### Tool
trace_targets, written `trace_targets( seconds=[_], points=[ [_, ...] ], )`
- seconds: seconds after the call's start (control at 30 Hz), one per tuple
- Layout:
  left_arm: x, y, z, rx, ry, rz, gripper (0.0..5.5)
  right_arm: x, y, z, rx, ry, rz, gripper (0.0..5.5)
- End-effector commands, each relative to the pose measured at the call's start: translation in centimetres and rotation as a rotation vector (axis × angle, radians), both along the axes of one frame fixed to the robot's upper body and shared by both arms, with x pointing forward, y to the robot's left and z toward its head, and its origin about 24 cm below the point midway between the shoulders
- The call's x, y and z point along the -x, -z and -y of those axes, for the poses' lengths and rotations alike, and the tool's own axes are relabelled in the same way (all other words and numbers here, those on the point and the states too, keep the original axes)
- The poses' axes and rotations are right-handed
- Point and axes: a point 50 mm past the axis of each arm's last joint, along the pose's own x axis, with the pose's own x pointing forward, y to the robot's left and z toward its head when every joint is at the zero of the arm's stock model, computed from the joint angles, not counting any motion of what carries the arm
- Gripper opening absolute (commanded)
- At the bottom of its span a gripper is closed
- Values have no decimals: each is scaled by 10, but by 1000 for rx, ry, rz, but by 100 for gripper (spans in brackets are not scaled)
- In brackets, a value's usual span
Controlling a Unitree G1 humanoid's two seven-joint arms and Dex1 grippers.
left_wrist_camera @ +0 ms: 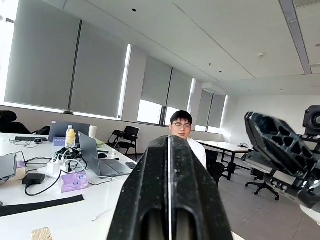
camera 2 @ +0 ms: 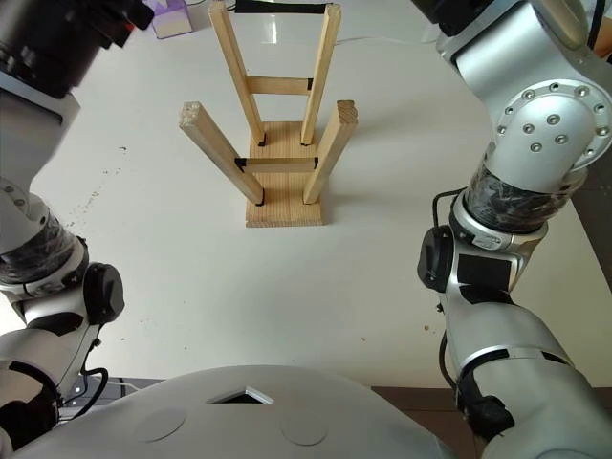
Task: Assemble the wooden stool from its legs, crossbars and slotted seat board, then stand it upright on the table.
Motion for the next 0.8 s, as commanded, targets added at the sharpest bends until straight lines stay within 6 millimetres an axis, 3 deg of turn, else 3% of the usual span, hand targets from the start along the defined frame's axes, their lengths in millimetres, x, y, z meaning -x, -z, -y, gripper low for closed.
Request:
trace_targets(
  seconds=[0.03,0.13,0.2,0.23,0.3,0.4,0.53,0.57,0.63,0.67,0.7,0.8],
  points=[
    [-16,75,12,-77,11,-320,1,-6,74,3,192,42,-166,0],
    [-10,128,21,-125,52,-487,1,-5,137,1,320,56,-325,0],
    [-7,147,23,-145,53,-536,1,-3,154,-2,341,57,-361,0],
    [-6,148,21,-143,47,-530,1,-3,149,-4,312,51,-346,0],
    [-7,135,15,-97,33,-466,1,-4,127,-2,220,45,-290,0],
    [-9,87,4,10,8,-266,1,-7,82,5,49,27,-194,0],
    [2,23,-17,171,-20,-1,1,-5,22,29,-252,9,-89,0],
    [8,14,-23,210,-16,44,1,-5,16,37,-292,19,-79,0],
    [18,8,-40,265,-6,86,1,-13,23,56,-270,107,-96,0],
    [20,12,-48,270,-11,75,1,-17,32,61,-223,155,-116,0],
    [17,28,-65,233,-74,4,1,-28,53,64,-104,236,-163,0],
    [15,120,-116,-78,-270,-379,1,-54,129,79,244,442,-316,0]
  ],
)
